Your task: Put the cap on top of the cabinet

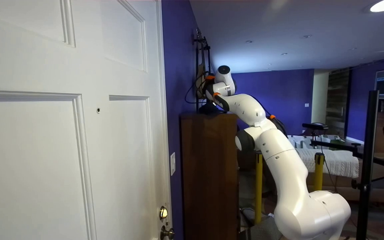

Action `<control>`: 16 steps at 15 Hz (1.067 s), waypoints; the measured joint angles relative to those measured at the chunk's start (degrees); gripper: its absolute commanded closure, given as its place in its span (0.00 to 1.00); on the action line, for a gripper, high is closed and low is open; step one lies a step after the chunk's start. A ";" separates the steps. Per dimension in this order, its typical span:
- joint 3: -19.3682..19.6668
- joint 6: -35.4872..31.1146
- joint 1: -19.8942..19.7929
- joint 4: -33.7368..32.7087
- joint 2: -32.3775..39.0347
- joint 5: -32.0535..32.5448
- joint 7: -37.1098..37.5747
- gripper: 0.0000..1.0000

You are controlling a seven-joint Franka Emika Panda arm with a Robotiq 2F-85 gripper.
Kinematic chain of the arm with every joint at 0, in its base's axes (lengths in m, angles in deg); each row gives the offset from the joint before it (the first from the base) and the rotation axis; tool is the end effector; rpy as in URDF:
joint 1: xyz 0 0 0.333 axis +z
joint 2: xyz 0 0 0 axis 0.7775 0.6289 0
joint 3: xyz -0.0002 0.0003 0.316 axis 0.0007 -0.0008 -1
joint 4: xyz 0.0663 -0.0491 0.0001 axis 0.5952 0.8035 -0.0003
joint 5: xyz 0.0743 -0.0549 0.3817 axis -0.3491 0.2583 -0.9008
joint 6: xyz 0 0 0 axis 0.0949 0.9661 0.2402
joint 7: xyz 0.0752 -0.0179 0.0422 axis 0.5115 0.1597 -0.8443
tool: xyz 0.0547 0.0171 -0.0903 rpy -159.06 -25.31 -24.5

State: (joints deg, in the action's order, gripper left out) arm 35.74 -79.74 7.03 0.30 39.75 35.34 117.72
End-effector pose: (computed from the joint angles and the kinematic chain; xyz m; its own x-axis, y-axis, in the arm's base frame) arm 0.4396 -0.5551 0.8032 -0.9092 -0.2263 -0.3496 0.2167 0.4598 -0.8612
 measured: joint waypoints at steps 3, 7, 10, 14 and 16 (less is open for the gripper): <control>-0.01 0.00 0.01 0.23 0.05 0.00 -0.04 0.00; -0.01 0.00 0.02 0.32 0.09 0.00 -0.04 0.00; -0.02 0.00 0.03 0.32 0.09 0.00 -0.04 0.00; -1.57 0.20 -0.40 0.00 0.09 -0.16 -1.62 0.00; -4.34 -0.04 -1.11 -0.11 -0.44 -0.75 -6.62 0.00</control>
State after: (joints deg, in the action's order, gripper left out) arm 31.40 -79.79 5.91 0.19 39.31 34.59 111.11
